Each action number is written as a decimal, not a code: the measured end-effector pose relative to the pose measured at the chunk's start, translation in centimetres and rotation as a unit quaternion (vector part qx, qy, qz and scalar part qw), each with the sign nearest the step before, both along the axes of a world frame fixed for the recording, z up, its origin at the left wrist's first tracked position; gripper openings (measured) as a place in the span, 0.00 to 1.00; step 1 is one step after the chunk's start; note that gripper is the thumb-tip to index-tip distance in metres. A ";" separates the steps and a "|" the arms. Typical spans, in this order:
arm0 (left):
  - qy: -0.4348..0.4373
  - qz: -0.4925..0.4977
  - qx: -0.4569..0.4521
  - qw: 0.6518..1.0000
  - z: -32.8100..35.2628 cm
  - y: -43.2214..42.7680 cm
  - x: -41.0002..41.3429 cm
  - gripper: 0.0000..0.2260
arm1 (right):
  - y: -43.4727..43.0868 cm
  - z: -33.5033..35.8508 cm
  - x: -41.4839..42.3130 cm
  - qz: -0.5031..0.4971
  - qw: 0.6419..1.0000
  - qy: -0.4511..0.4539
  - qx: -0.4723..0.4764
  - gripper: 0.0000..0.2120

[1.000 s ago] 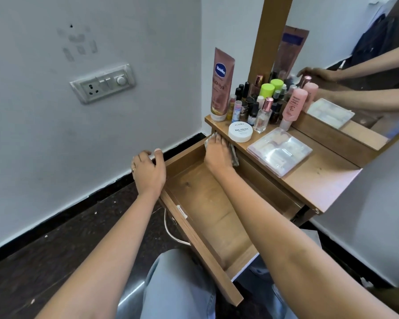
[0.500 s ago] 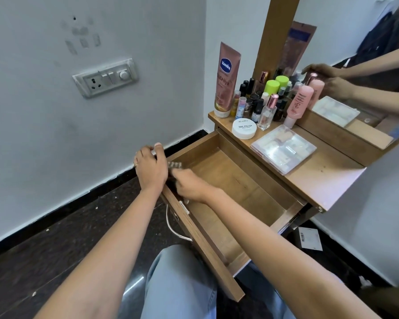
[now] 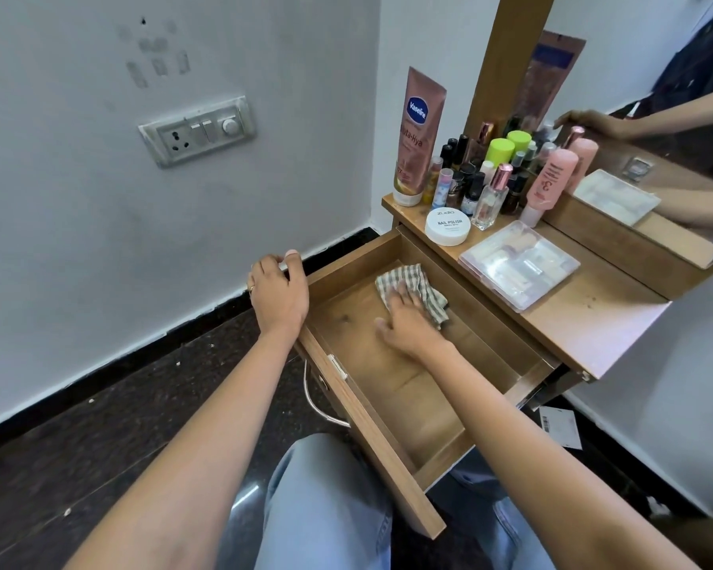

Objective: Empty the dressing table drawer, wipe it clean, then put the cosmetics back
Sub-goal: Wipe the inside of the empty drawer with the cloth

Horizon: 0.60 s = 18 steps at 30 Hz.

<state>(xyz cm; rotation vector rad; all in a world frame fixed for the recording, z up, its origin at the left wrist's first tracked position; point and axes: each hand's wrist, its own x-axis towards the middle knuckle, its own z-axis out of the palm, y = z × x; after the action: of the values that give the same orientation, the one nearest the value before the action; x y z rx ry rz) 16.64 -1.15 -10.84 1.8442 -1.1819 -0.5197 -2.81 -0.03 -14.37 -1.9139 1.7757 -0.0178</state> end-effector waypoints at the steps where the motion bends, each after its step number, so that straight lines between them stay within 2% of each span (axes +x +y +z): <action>1: 0.002 -0.001 0.001 1.000 0.0 0.0 0.0 0.21 | -0.3 -0.2 -0.2 0.001 1.000 0.006 -0.014 0.32; 5: -0.011 -0.007 0.005 1.000 -0.2 0.1 0.0 0.22 | -2.4 -0.1 0.2 0.005 0.999 0.023 -0.042 0.30; 9: -0.011 -0.009 0.016 1.000 0.0 -0.2 0.0 0.22 | -3.6 -0.3 1.1 -0.035 0.998 0.022 -0.049 0.34; 12: -0.010 -0.009 0.014 1.000 0.0 -0.1 -0.1 0.22 | -3.4 -0.1 1.0 -0.025 0.998 0.018 -0.053 0.34; 15: -0.011 -0.005 0.013 1.000 -0.2 0.0 0.0 0.22 | -2.6 0.3 1.7 0.038 0.998 0.014 -0.037 0.33; 18: -0.016 -0.008 0.014 1.000 -0.2 -0.1 0.0 0.22 | -0.4 -0.4 3.4 0.161 0.986 -0.036 -0.037 0.29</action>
<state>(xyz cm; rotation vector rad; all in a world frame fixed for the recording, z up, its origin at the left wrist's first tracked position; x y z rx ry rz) 16.68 -1.22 -11.03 1.8752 -1.2172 -0.5195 0.63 -0.39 -14.81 -2.2037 1.4201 -0.0379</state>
